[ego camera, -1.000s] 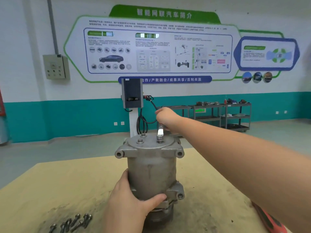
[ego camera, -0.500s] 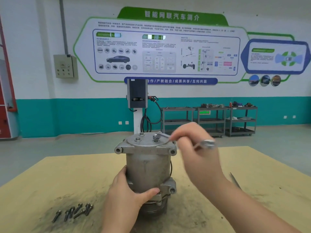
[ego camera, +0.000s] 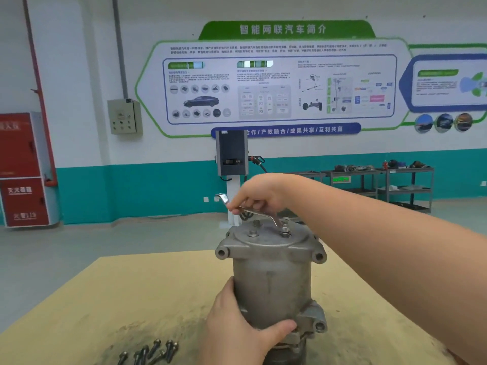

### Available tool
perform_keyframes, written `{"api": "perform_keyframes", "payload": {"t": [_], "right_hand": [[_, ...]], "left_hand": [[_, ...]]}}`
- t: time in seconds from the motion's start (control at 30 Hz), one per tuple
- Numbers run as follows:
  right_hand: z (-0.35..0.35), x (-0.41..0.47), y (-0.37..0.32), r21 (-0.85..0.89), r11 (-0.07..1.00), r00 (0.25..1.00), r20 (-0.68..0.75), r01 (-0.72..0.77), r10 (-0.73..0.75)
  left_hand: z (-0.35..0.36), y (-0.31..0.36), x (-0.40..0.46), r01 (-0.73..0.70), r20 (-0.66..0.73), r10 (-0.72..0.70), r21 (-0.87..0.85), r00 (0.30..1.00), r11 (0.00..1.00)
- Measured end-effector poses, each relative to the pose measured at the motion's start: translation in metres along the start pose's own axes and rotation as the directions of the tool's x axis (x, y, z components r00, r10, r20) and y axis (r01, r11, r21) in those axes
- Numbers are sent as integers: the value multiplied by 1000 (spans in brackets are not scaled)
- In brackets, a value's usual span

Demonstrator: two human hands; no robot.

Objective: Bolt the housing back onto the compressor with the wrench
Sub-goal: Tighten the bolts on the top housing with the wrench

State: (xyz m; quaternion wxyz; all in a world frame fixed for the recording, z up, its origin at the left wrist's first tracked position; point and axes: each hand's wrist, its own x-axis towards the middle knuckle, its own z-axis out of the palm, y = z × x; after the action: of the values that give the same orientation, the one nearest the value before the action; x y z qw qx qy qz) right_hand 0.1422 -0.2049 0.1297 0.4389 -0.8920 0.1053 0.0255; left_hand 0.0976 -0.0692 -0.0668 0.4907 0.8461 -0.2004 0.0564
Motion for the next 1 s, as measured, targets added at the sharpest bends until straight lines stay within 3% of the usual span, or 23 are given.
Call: {"api": "perform_keyframes", "payload": {"t": [0.07, 0.17, 0.3, 0.37, 0.43, 0.5, 0.53, 0.57, 0.6, 0.67, 0.73, 0.8, 0.87, 0.93, 0.97, 1.0], "right_hand": [[-15, 1, 25, 461, 883, 996, 20, -88, 89], [-32, -18, 59, 862, 503, 984, -34, -61, 177], [-33, -72, 100, 977, 162, 971, -165, 138, 174], [-20, -104, 115, 954, 90, 951, -293, 285, 96], [0, -132, 125, 848, 182, 861, -509, 498, 12], [23, -156, 123, 497, 461, 641, -731, 735, -235], [32, -165, 116, 198, 582, 503, -752, 789, -426], [38, -171, 107, -95, 620, 408, -674, 779, -616], [43, -173, 95, -308, 596, 387, -529, 741, -755], [49, -166, 62, -518, 531, 465, -265, 670, -845], [55, -142, 24, -626, 543, 624, -112, 560, -773], [63, -107, -9, -738, 526, 759, -29, 422, -650], [63, -69, -32, -791, 544, 863, -41, 280, -503], [50, -36, -40, -715, 683, 934, -125, 149, -334], [37, -22, -39, -593, 802, 966, -159, 73, -205], [23, -13, -34, -353, 935, 984, -179, -43, -22]], "left_hand": [[-1, 0, -1, -2, -6, 2, -7, 1000, 1000], [0, 1, -3, -21, -23, 20, -33, 1000, 999], [3, -2, -9, -70, -74, 65, -67, 995, 995], [4, -4, -11, -98, -98, 90, -74, 991, 992], [5, -5, -13, -107, -103, 99, -77, 990, 991], [5, -5, -15, -108, -103, 99, -78, 990, 991], [5, -5, -15, -108, -106, 99, -79, 989, 991], [6, -5, -15, -108, -110, 99, -83, 989, 991], [6, -5, -15, -108, -112, 98, -85, 989, 990], [7, -4, -14, -104, -108, 94, -86, 990, 991], [6, -1, -13, -92, -103, 83, -86, 991, 992], [5, -1, -12, -84, -102, 76, -82, 992, 993], [4, -2, -12, -85, -98, 78, -72, 992, 994], [3, -2, -13, -86, -93, 81, -47, 992, 995], [3, -2, -14, -84, -94, 80, -39, 992, 996], [2, -2, -15, -84, -94, 80, -31, 992, 996]]}}
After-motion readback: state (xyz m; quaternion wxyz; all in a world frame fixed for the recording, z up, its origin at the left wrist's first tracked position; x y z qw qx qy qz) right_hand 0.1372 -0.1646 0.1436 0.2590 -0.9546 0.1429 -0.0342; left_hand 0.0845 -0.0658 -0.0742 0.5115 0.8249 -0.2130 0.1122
